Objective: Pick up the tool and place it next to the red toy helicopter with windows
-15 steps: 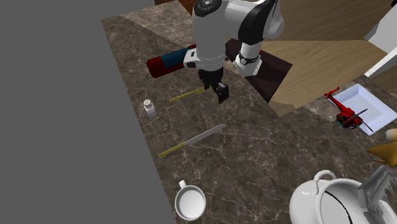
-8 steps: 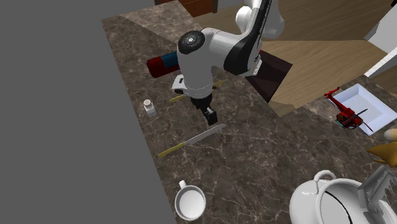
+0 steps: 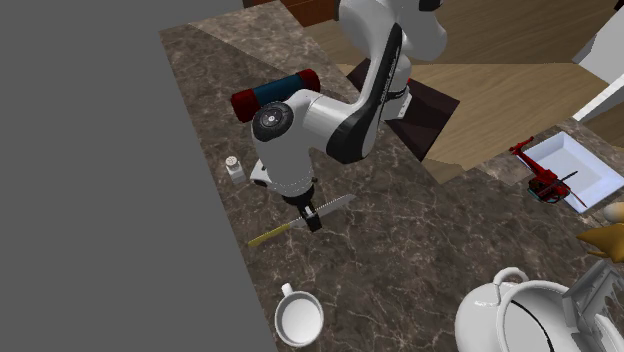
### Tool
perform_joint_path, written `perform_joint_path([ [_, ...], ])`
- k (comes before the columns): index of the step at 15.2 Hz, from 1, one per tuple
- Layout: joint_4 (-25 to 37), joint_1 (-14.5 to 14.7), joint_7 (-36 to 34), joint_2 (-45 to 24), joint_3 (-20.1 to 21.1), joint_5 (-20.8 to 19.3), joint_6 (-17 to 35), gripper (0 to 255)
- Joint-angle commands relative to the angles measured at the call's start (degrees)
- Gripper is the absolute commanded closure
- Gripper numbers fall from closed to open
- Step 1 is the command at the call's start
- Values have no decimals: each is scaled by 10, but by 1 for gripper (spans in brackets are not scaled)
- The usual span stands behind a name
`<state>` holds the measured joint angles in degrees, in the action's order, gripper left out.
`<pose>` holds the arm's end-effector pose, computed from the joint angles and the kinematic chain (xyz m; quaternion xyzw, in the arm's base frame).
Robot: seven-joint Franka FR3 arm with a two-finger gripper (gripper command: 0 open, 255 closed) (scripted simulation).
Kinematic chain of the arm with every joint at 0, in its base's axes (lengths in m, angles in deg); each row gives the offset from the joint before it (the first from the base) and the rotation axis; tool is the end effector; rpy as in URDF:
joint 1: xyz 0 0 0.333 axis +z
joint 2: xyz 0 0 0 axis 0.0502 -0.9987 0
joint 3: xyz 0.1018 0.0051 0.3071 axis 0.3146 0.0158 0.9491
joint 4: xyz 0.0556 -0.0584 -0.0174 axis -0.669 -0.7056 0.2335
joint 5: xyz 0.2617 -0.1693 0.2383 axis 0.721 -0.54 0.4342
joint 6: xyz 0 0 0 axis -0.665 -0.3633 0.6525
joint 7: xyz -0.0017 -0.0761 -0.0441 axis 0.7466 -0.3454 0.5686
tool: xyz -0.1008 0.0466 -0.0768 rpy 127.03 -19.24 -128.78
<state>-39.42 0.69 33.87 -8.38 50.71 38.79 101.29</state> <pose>0.6766 0.0834 0.3467 -0.9750 0.2104 0.0376 0.0610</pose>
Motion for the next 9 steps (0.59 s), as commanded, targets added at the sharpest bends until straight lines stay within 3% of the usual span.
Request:
perform_joint_path([
  [1,-1,1,-1,-10,0,0,11,0],
  [9,-21,4,0,-25,1,1,47,0],
])
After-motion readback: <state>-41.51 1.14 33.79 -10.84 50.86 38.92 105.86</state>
